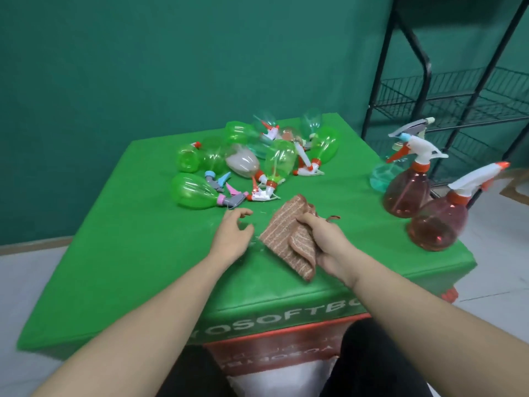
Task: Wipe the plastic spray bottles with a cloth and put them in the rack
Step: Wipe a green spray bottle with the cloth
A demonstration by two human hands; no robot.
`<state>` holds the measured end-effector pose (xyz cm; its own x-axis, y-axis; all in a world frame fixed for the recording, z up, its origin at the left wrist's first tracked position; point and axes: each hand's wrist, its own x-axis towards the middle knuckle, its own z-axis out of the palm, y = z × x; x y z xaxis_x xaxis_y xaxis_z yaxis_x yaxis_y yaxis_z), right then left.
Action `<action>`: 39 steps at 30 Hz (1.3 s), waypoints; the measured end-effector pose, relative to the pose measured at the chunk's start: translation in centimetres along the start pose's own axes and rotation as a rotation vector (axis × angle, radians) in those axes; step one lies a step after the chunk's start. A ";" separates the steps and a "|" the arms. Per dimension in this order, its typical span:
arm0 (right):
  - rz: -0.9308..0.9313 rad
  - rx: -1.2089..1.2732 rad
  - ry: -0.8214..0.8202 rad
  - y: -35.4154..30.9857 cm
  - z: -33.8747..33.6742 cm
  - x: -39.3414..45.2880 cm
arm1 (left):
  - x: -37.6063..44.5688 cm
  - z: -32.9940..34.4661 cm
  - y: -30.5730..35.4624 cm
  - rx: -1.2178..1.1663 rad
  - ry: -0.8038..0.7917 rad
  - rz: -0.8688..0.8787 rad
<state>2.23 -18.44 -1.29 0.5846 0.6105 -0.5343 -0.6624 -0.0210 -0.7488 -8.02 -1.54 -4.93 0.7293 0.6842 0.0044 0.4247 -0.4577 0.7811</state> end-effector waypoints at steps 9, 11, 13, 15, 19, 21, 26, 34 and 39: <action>0.027 -0.020 -0.031 -0.2 6.0 5.9 | 5.9 -6.7 -5.4 0.575 0.040 0.130; 0.026 -0.038 -0.001 -0.3 6.7 7.2 | 7.3 -7.3 -5.9 0.698 0.015 0.157; 0.032 -0.050 0.014 -0.4 7.2 8.2 | 8.5 -7.8 -6.2 0.810 -0.003 0.191; 0.048 -0.057 0.017 -0.4 7.4 9.2 | 9.7 -8.3 -6.2 0.908 -0.007 0.207; 0.060 -0.052 0.012 -0.1 7.3 10.2 | 11.3 -9.2 -6.5 1.059 0.022 0.231; 0.062 -0.048 0.017 0.1 7.1 10.3 | 11.7 -9.5 -6.7 1.128 0.067 0.257; 0.064 -0.046 0.033 0.4 6.4 9.6 | 10.7 -10.3 -7.2 1.157 0.069 0.156; 0.056 -0.038 0.031 1.5 5.5 6.4 | 5.8 -11.7 -7.1 0.972 0.032 0.096; 0.027 -0.041 0.027 2.6 5.1 4.1 | 1.3 -11.1 -6.3 0.783 0.025 0.079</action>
<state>0.58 -11.94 -3.42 0.5800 0.5873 -0.5645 -0.6586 -0.0699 -0.7493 -15.70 8.48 -2.92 0.7645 0.6416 0.0629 0.6335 -0.7658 0.1106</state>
